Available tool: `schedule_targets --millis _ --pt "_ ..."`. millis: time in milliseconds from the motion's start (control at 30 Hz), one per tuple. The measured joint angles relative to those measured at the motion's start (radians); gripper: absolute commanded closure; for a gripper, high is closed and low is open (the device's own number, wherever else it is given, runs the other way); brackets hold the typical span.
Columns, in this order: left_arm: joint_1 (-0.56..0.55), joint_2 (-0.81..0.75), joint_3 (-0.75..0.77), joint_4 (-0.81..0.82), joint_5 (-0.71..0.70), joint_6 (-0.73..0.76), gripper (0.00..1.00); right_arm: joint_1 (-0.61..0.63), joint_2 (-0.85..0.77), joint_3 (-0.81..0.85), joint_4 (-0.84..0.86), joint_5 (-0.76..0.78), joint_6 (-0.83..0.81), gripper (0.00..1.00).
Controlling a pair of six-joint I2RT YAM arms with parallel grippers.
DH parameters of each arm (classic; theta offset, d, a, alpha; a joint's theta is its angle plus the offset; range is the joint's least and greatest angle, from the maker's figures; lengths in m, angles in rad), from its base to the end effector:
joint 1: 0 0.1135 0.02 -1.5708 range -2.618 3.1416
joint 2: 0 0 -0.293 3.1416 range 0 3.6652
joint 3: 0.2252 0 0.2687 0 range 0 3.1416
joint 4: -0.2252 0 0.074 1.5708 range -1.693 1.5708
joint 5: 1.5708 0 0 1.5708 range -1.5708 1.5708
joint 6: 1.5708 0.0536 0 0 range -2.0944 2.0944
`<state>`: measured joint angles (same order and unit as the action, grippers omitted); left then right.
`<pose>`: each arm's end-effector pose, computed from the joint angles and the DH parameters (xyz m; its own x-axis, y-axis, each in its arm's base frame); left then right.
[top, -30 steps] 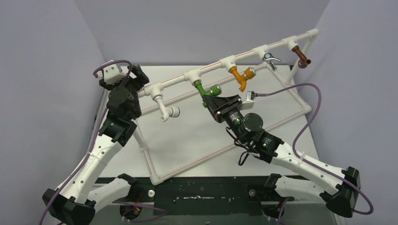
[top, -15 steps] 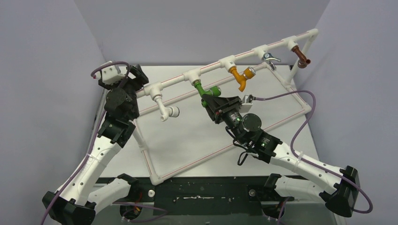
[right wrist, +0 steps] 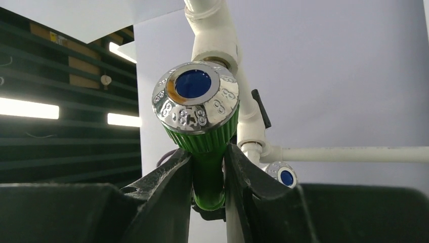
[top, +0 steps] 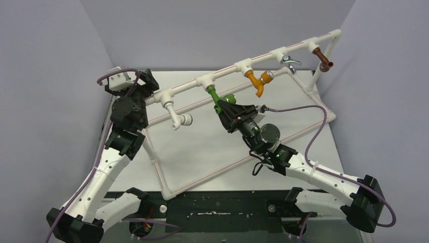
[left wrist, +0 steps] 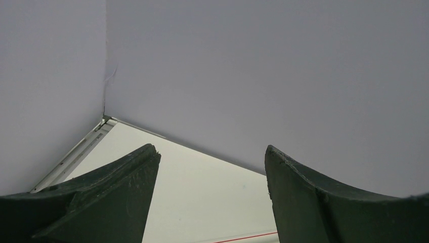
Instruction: Install the water faucets
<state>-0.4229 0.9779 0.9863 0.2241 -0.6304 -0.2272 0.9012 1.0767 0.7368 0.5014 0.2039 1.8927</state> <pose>0.2244 -0.0663 0.4457 0.2479 -0.3111 -0.9175 -0.1393 0.9258 -0.3515 0.1778 0.2072 0.3610 -0.6423 0.6854 0.3432 0.1090 -0.3615 0.9260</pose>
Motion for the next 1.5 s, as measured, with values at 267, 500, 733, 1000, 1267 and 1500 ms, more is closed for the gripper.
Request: schedule_targets --millis 267,500,733,1000,1267,1500 --pt "0.002 -0.002 -0.007 0.017 0.029 0.02 0.26 -0.043 0.006 -0.034 0.068 -0.093 0.059 1.0" --pt "0.002 -0.005 -0.012 0.024 0.067 0.034 0.26 -0.072 0.003 -0.089 0.155 -0.153 0.113 1.0" --pt "0.002 -0.005 -0.012 0.023 0.08 0.037 0.26 -0.095 0.004 -0.106 0.188 -0.197 0.131 0.96" --pt "0.002 -0.006 -0.012 0.024 0.082 0.038 0.27 -0.103 0.008 -0.108 0.198 -0.219 0.136 0.81" --pt "0.002 -0.007 -0.013 0.023 0.084 0.038 0.27 -0.105 0.009 -0.109 0.201 -0.219 0.137 0.69" --pt "-0.002 -0.015 -0.013 0.014 0.106 0.041 0.27 -0.113 0.018 -0.108 0.232 -0.203 0.136 0.59"
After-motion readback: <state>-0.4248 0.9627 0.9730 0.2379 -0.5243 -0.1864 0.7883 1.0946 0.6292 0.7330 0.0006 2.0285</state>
